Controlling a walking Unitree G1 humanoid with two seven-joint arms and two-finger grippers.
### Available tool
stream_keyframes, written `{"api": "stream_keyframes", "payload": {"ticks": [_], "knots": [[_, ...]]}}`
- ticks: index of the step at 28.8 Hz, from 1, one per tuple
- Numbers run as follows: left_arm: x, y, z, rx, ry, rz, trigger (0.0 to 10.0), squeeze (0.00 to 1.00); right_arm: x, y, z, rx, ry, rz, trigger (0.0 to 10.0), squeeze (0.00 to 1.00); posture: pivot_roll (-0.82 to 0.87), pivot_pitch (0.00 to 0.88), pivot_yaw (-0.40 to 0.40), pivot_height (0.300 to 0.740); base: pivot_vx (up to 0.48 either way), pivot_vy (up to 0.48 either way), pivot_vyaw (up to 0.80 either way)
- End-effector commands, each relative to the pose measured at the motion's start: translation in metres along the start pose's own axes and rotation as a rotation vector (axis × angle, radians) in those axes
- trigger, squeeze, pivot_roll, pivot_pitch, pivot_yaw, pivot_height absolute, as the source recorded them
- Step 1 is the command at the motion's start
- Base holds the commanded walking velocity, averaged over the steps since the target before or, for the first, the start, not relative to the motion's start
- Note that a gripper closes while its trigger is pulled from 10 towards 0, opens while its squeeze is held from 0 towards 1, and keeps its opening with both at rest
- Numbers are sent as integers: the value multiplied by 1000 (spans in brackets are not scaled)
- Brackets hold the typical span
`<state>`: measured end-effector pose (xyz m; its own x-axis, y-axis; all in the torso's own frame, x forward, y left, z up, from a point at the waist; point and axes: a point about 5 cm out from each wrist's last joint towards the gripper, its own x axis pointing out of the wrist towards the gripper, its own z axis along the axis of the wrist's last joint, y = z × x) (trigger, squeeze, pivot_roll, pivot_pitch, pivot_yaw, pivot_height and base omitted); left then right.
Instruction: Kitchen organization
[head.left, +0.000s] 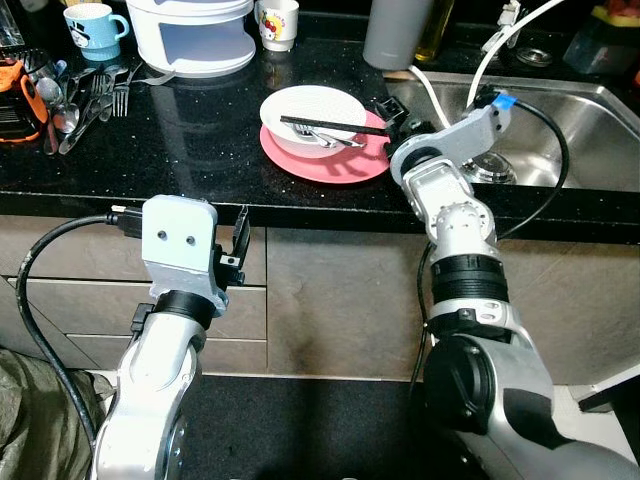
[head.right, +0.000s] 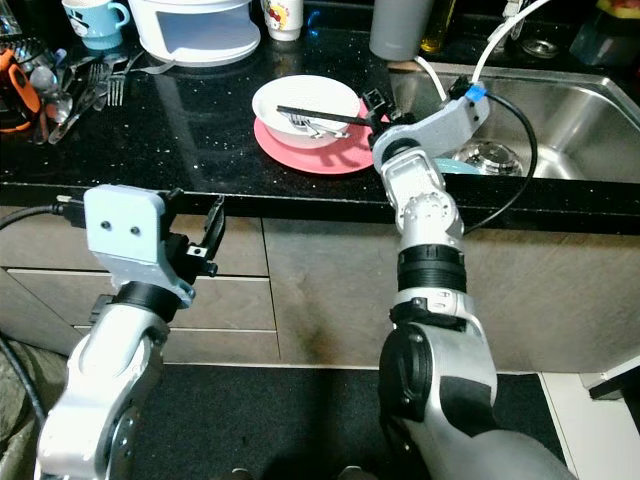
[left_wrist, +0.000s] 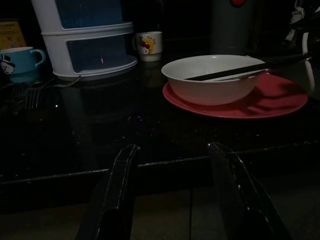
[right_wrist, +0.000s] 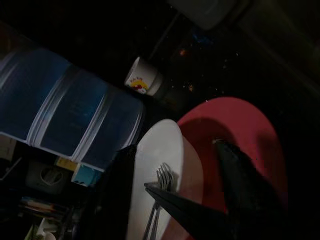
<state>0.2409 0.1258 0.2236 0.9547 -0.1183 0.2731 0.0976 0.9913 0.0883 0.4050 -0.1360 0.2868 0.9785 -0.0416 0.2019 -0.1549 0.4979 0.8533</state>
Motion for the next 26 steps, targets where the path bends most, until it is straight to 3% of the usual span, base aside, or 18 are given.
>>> {"api": "stream_keyframes", "payload": {"ticks": [1, 26], "knots": [[-2, -2, 1, -12, 5, -8, 10000, 0, 2, 1, 3, 4, -11, 3, 0, 0, 163, 118, -65, 740, 0, 0, 0], [3, -2, 0, -15, -6, -11, 10000, 0, 5, 6, 10, 27, -52, -2, 0, 0, 160, 76, -62, 740, 0, 0, 0]]}}
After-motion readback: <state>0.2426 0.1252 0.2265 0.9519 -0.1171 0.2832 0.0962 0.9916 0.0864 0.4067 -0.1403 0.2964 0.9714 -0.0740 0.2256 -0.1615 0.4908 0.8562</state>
